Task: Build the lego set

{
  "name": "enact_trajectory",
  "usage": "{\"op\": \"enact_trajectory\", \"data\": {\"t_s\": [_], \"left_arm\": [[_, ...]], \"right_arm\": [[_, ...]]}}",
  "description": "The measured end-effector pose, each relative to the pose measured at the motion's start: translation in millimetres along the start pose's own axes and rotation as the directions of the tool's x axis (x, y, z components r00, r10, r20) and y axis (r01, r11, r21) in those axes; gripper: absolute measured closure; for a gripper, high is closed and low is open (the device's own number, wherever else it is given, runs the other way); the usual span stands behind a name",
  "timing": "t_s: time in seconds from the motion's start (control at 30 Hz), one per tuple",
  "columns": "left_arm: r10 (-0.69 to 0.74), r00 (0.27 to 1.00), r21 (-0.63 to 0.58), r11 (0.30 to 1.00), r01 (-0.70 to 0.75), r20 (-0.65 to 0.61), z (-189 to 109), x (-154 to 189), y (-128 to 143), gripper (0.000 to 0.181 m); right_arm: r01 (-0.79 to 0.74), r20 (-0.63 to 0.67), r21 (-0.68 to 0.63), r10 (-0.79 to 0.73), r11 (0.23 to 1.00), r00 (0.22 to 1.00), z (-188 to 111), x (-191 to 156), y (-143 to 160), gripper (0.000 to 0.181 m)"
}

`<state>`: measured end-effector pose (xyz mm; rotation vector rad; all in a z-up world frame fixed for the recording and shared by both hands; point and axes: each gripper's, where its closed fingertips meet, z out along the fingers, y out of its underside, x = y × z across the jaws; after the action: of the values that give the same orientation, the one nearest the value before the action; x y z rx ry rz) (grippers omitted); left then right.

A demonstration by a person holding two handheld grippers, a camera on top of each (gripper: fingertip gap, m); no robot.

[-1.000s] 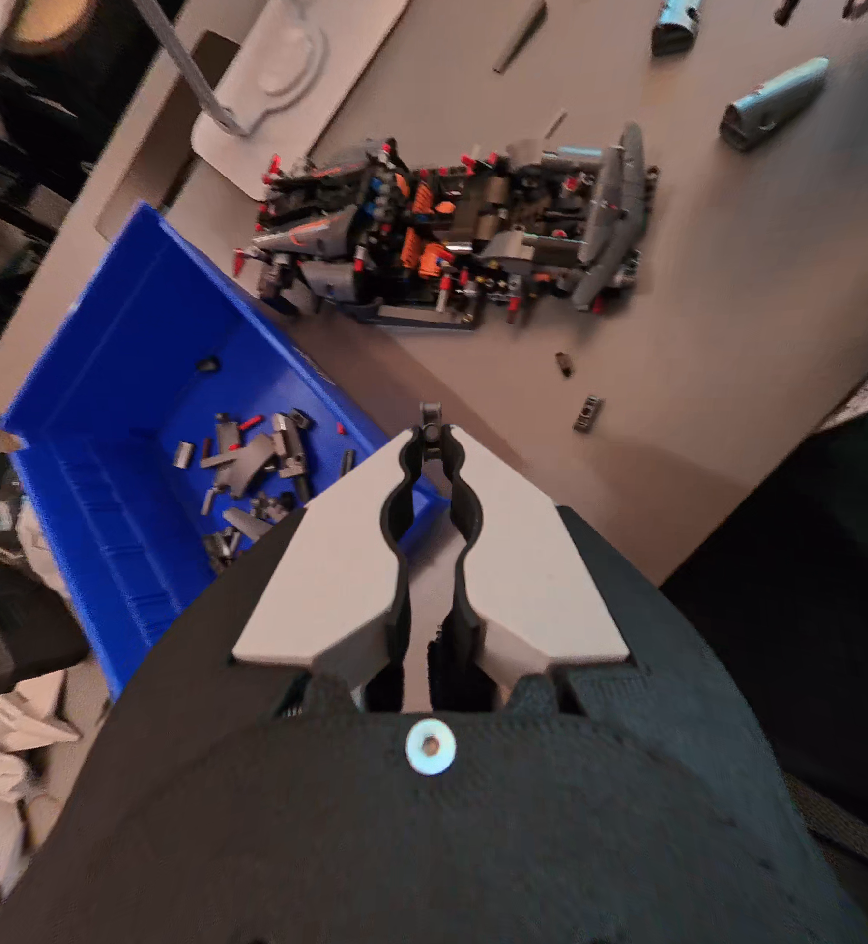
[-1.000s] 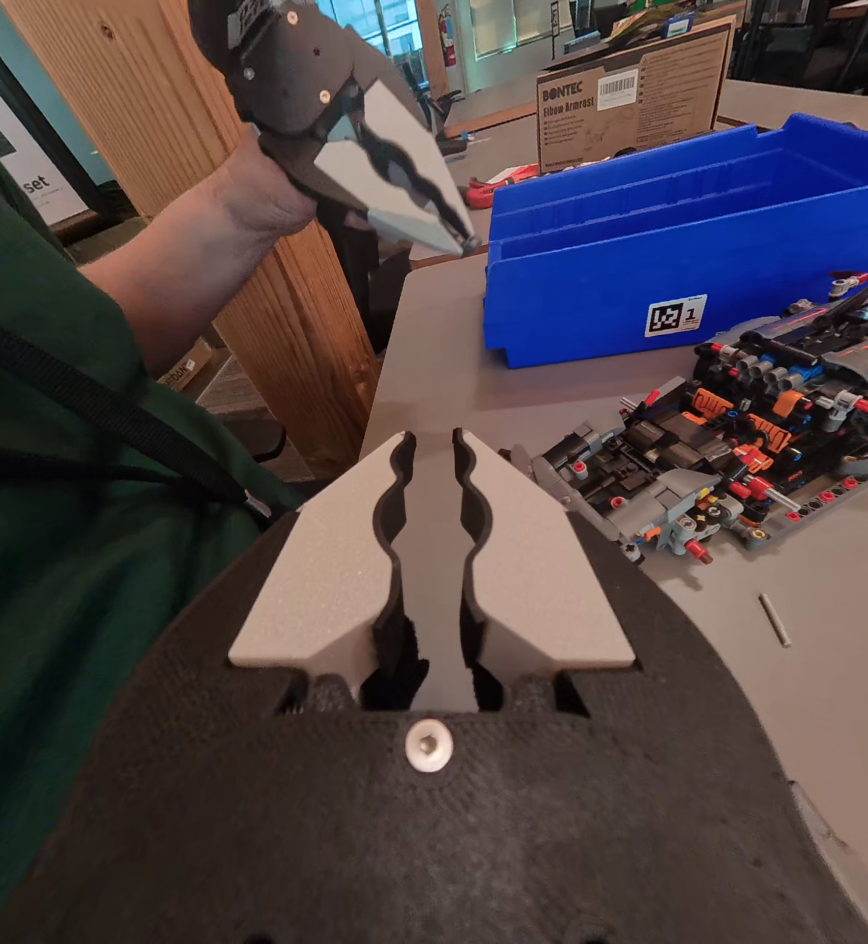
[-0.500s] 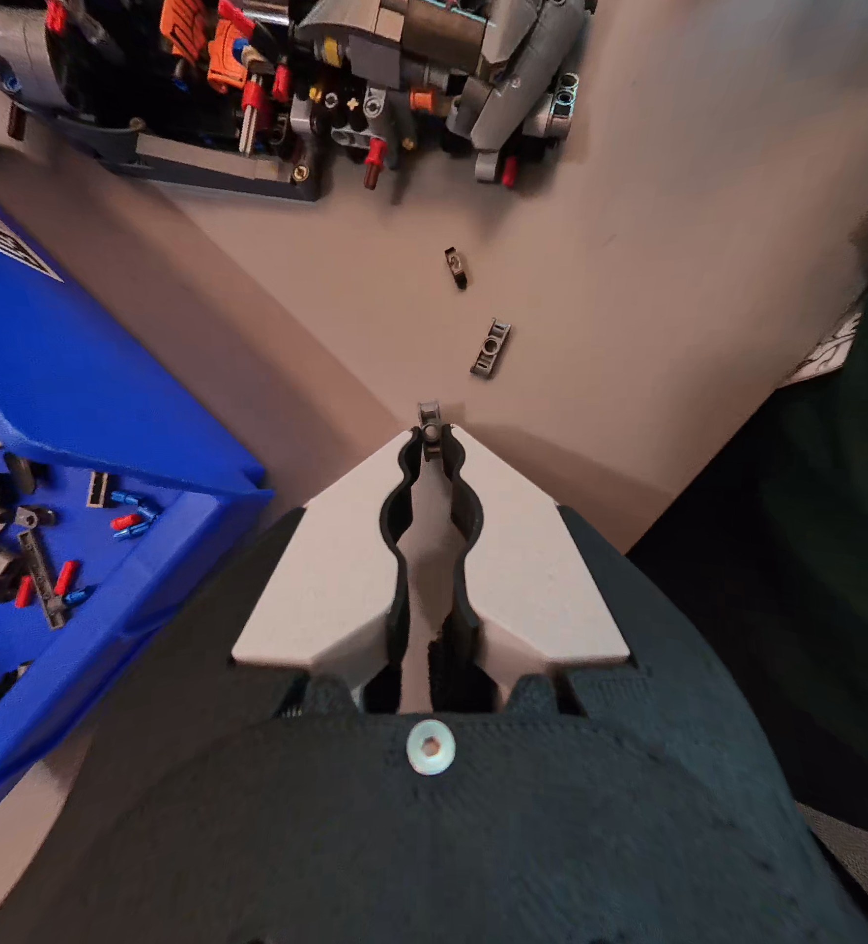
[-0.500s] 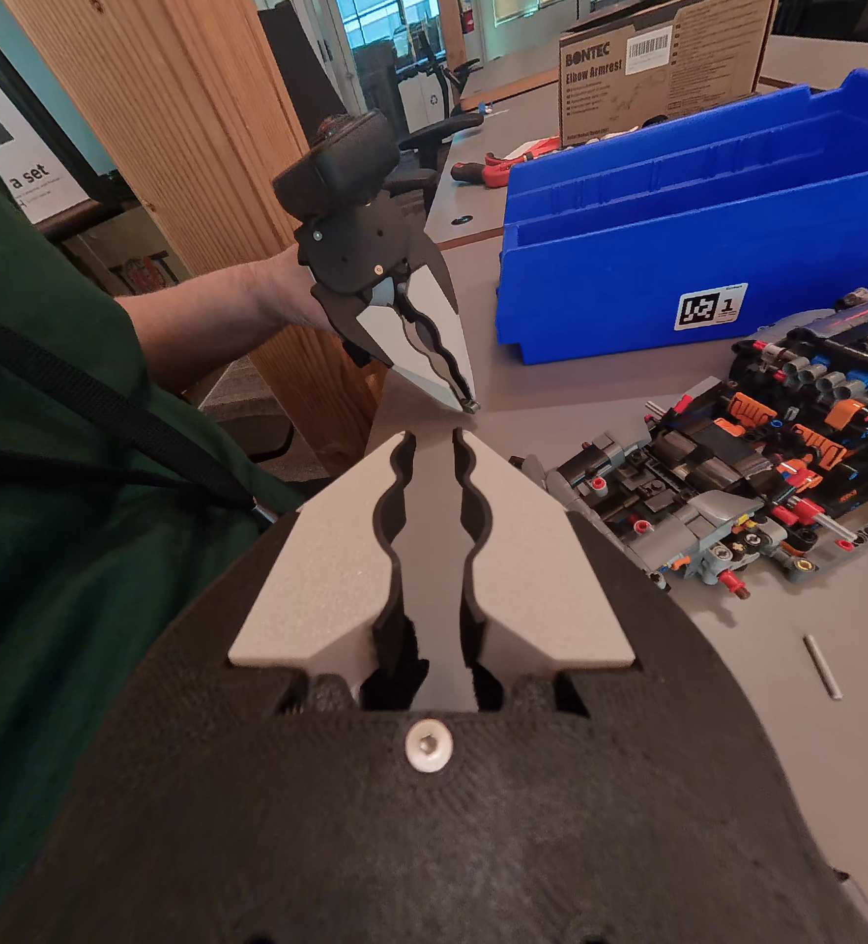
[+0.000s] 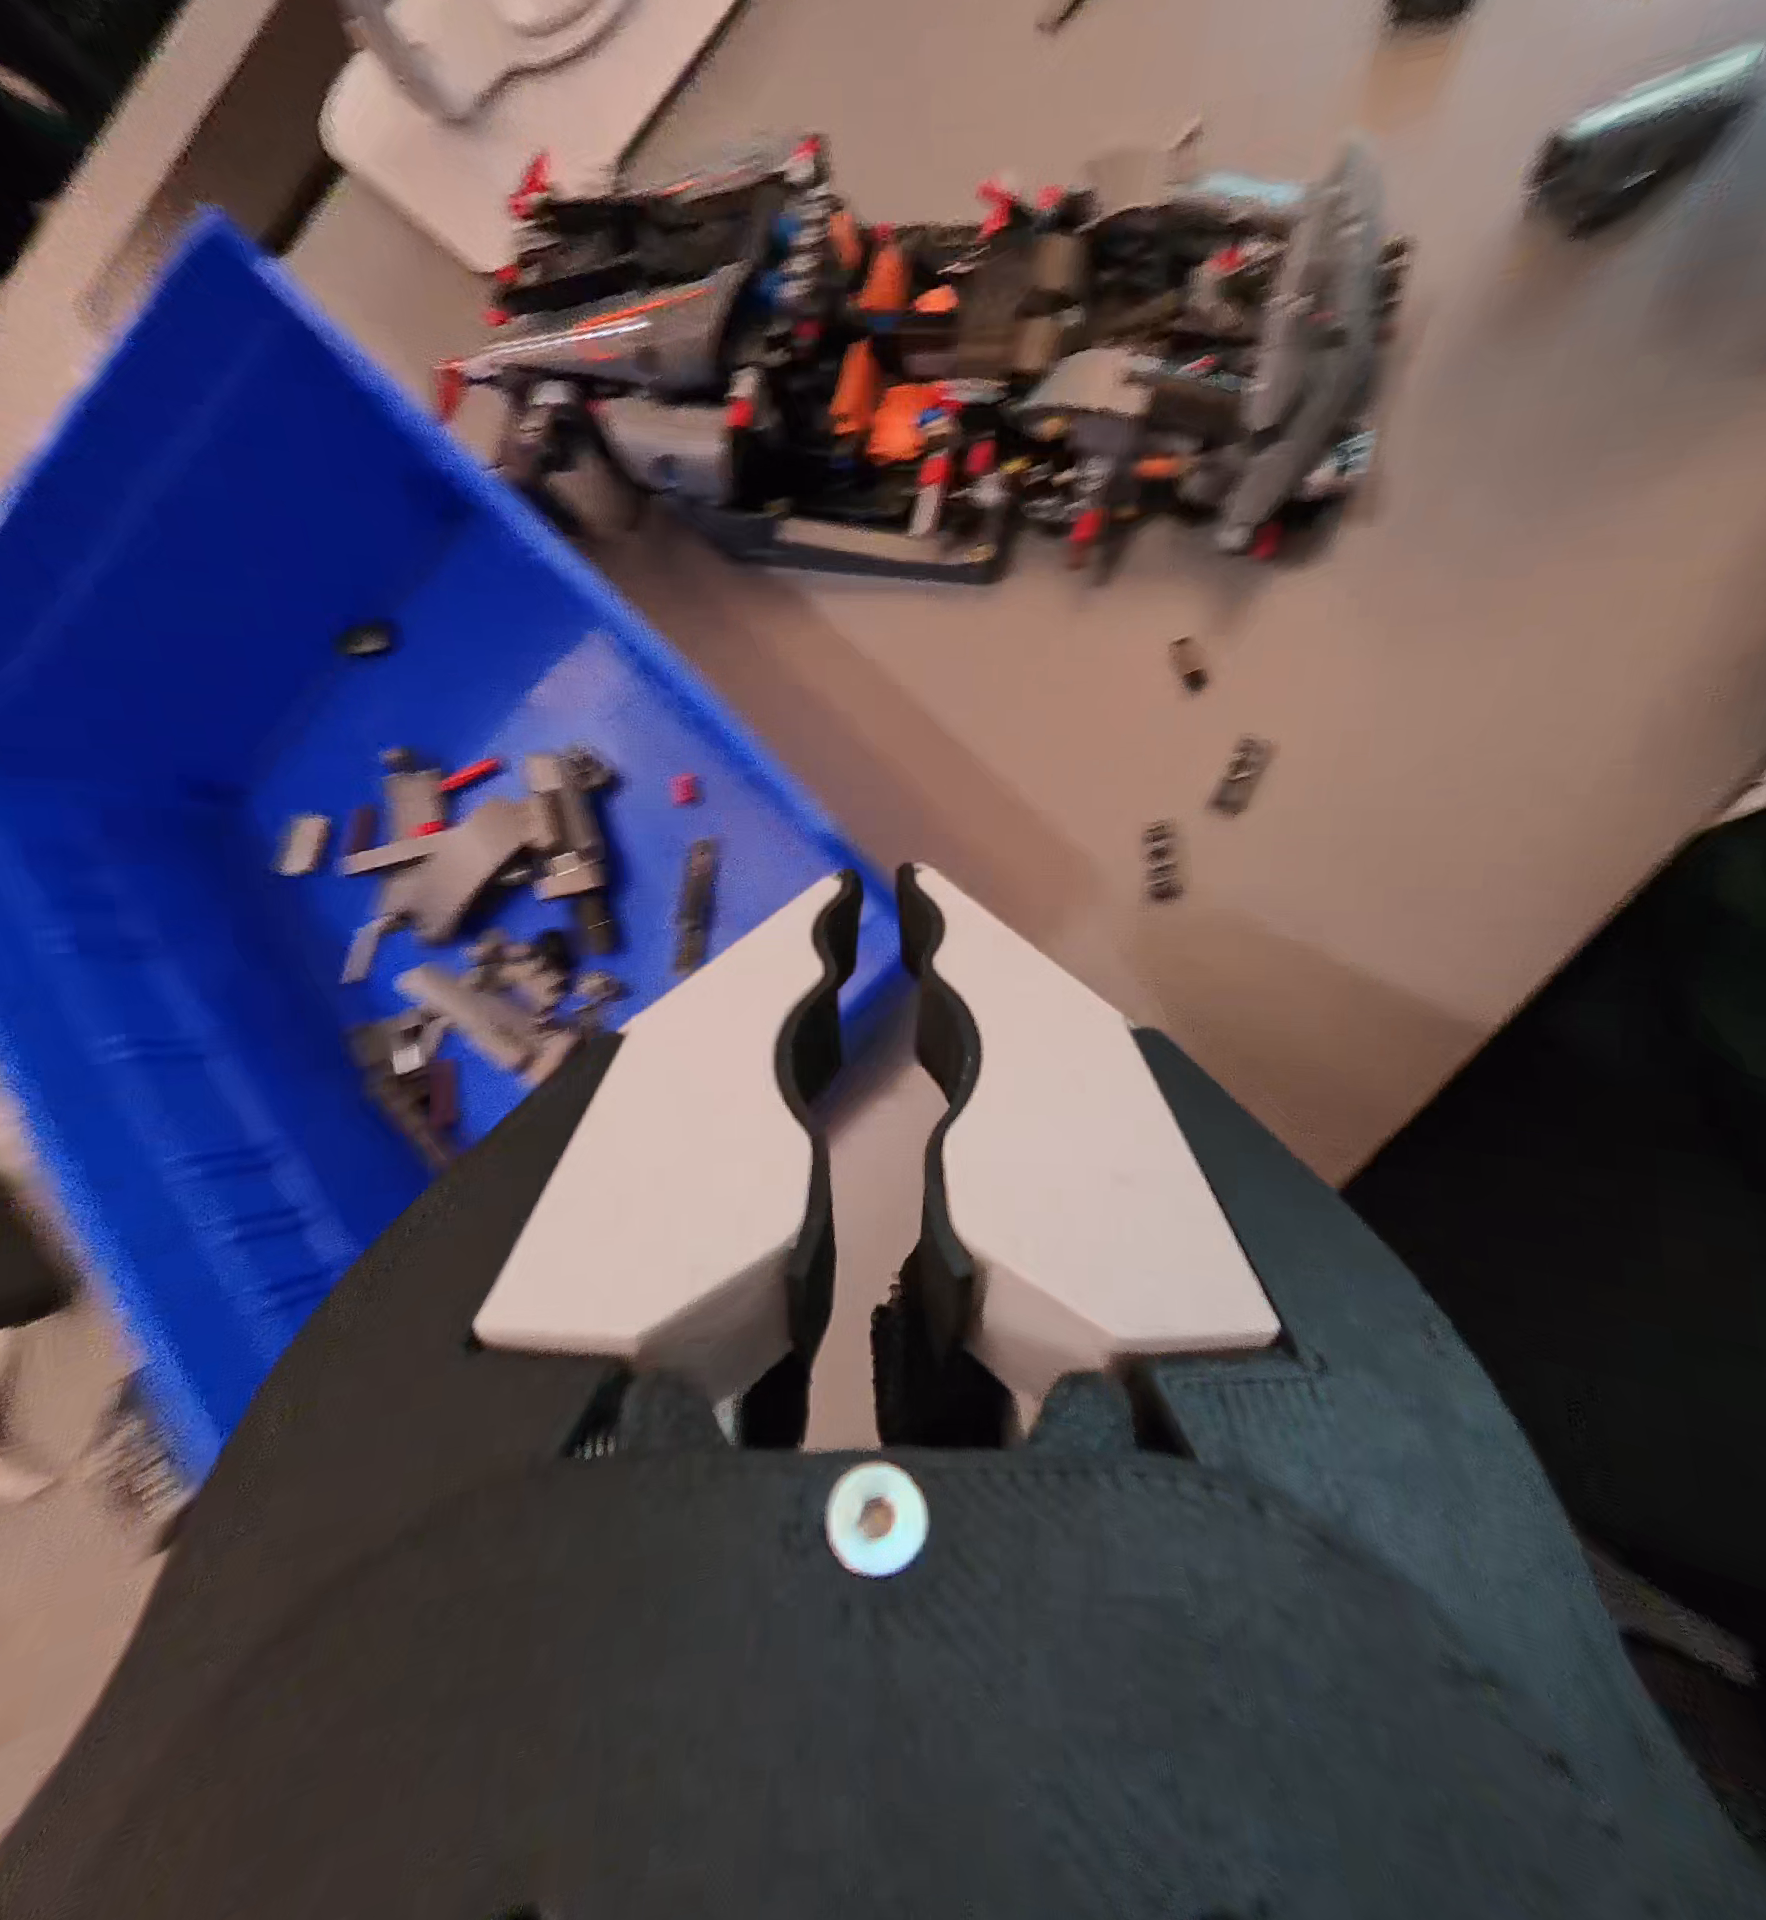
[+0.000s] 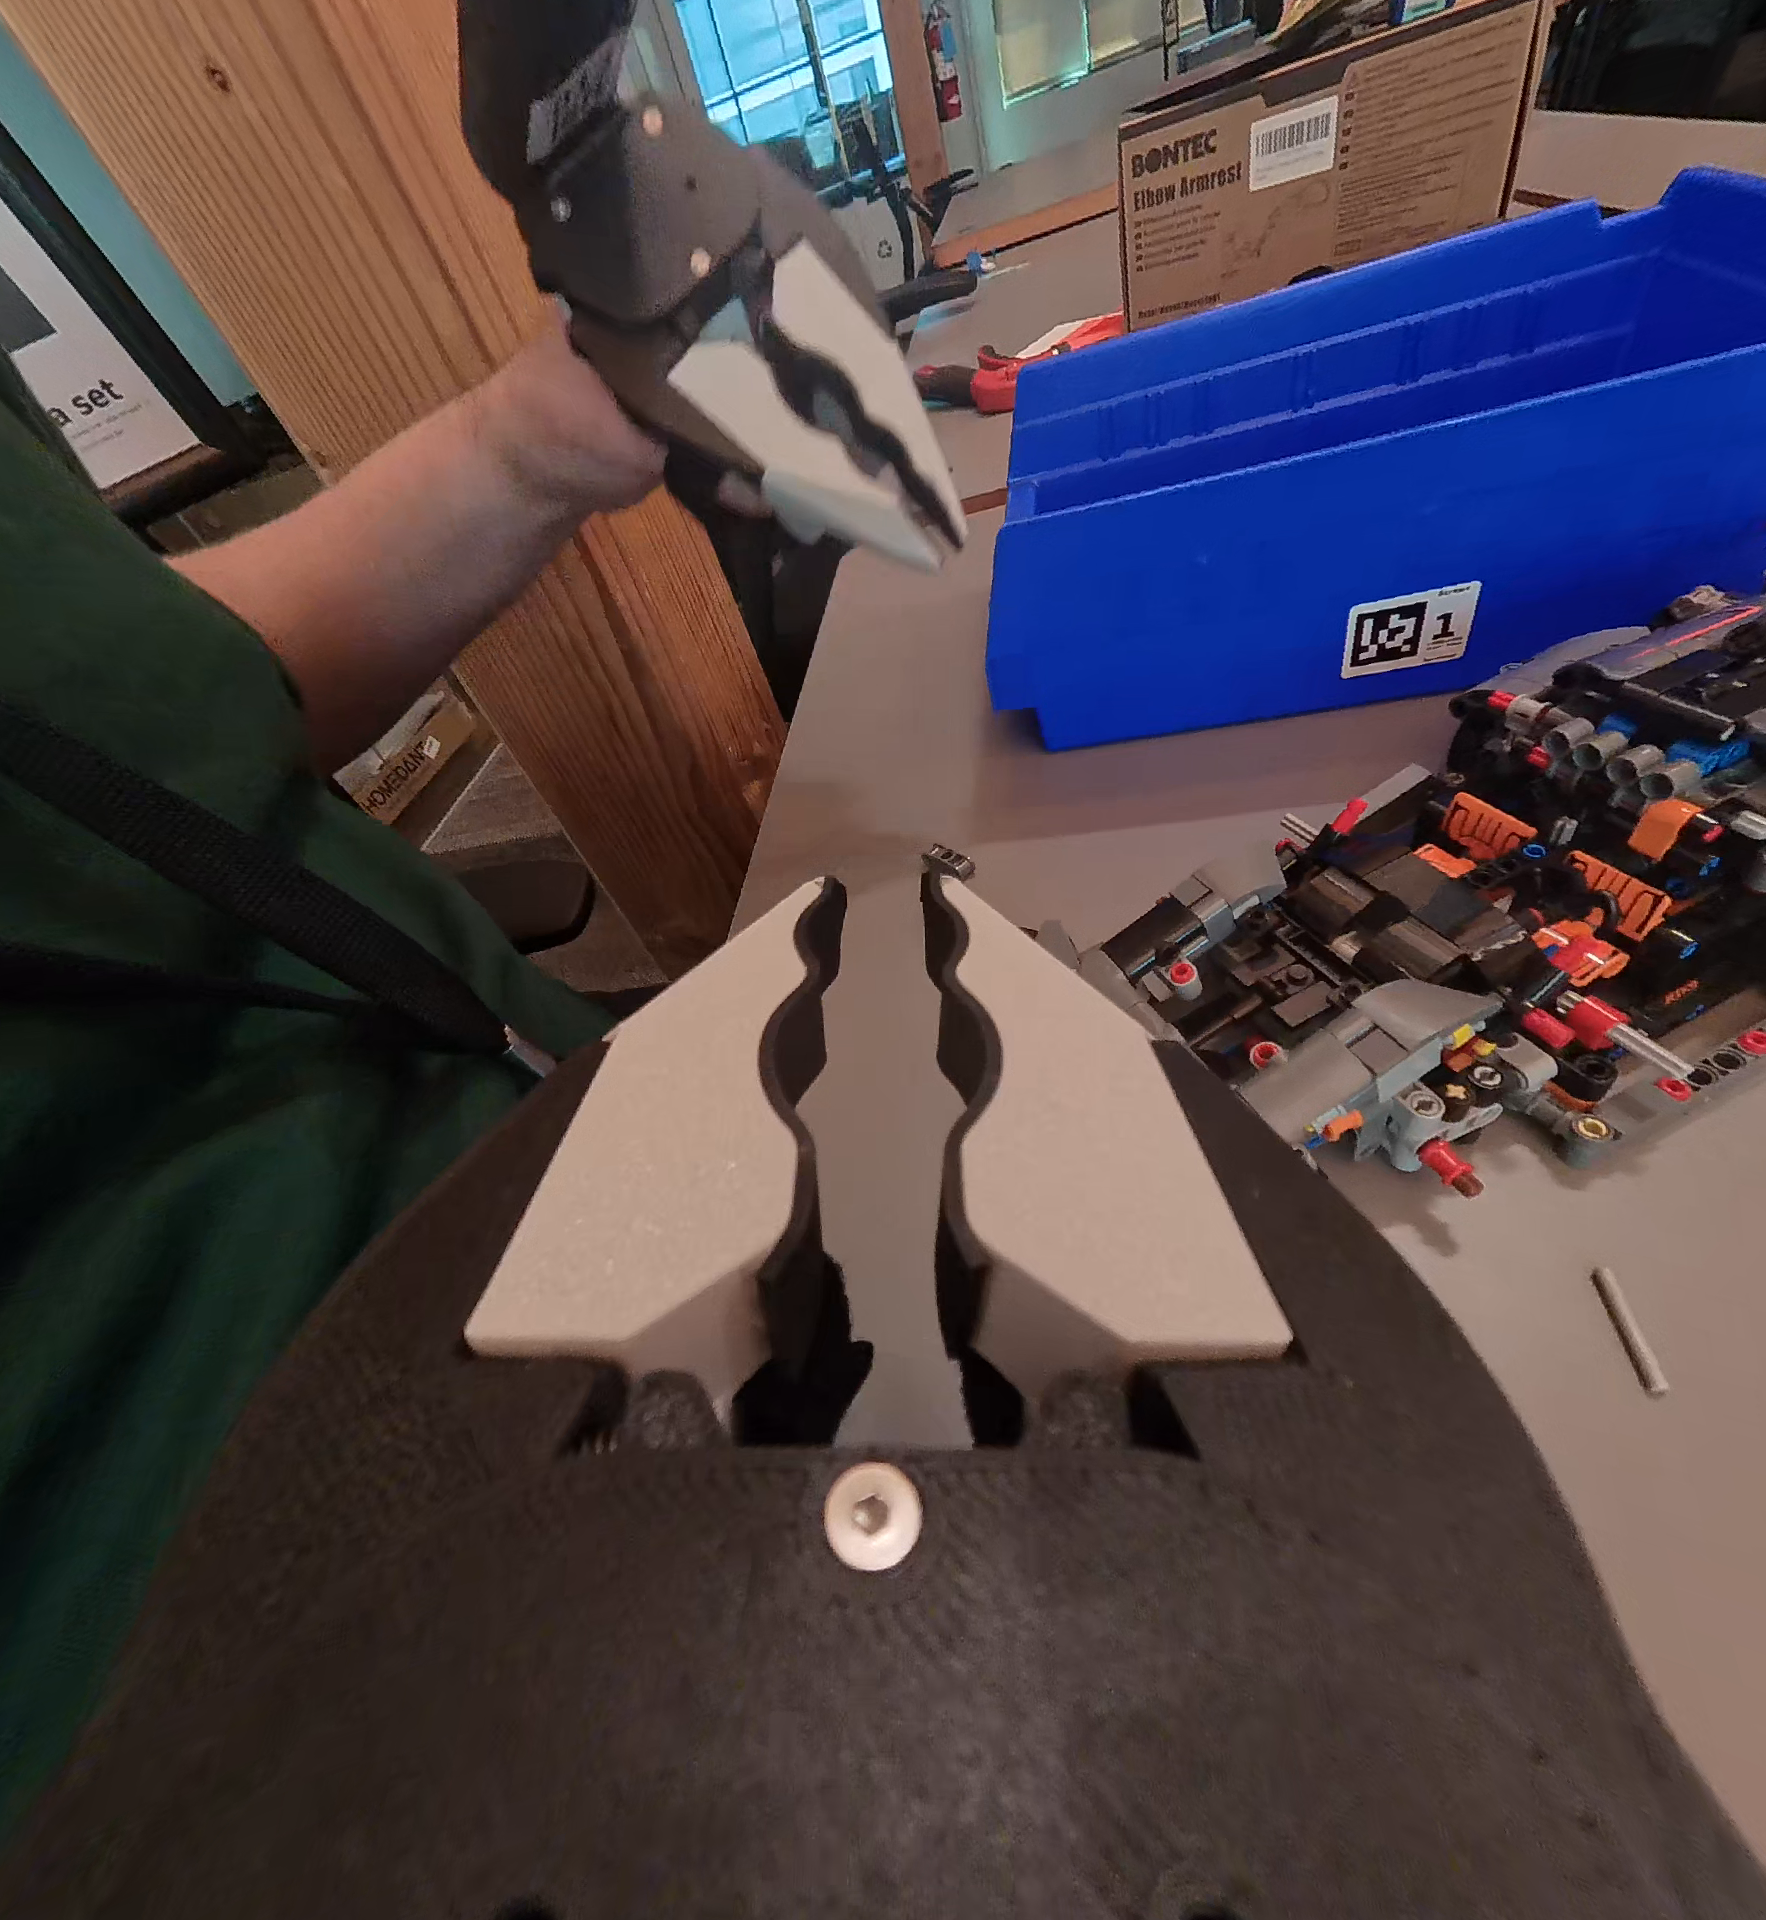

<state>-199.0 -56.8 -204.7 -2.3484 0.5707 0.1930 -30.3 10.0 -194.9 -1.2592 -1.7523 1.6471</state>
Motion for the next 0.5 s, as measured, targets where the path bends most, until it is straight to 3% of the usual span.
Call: {"op": "enact_trajectory", "data": {"t_s": [0.03,0.13,0.23,0.37,0.5], "left_arm": [[0.026,0.999,-0.054,0.998,-0.024,0.036,-3.9,-16.2,4.4,0.178],[0.125,0.986,-0.279,0.956,-0.089,0.112,-4.3,-68.1,27.5,0.173],[0.159,0.985,-0.411,0.904,-0.117,0.071,8.0,-107.4,44.7,0.166],[0.189,0.982,-0.534,0.828,-0.172,-0.024,31.0,-140.2,66.4,0.159],[0.223,0.969,-0.594,0.768,-0.241,-0.104,59.0,-148.8,82.8,0.16]], "right_arm": [[0.001,0.001,0.004,-0.001,1.0,1.0,-0.6,-0.1,-0.4,0.167],[0.006,0.003,0.015,-0.006,1.0,1.0,-1.6,-0.3,-1.4,0.167],[0.01,0.004,0.032,-0.01,0.999,1.0,-3.0,-1.7,-2.4,0.167],[0.002,-0.001,0.043,-0.002,0.999,1.0,-6.3,-0.8,-0.4,0.167],[-0.015,-0.002,0.067,0.015,0.998,1.0,-12.3,4.2,-0.5,0.167]]}}
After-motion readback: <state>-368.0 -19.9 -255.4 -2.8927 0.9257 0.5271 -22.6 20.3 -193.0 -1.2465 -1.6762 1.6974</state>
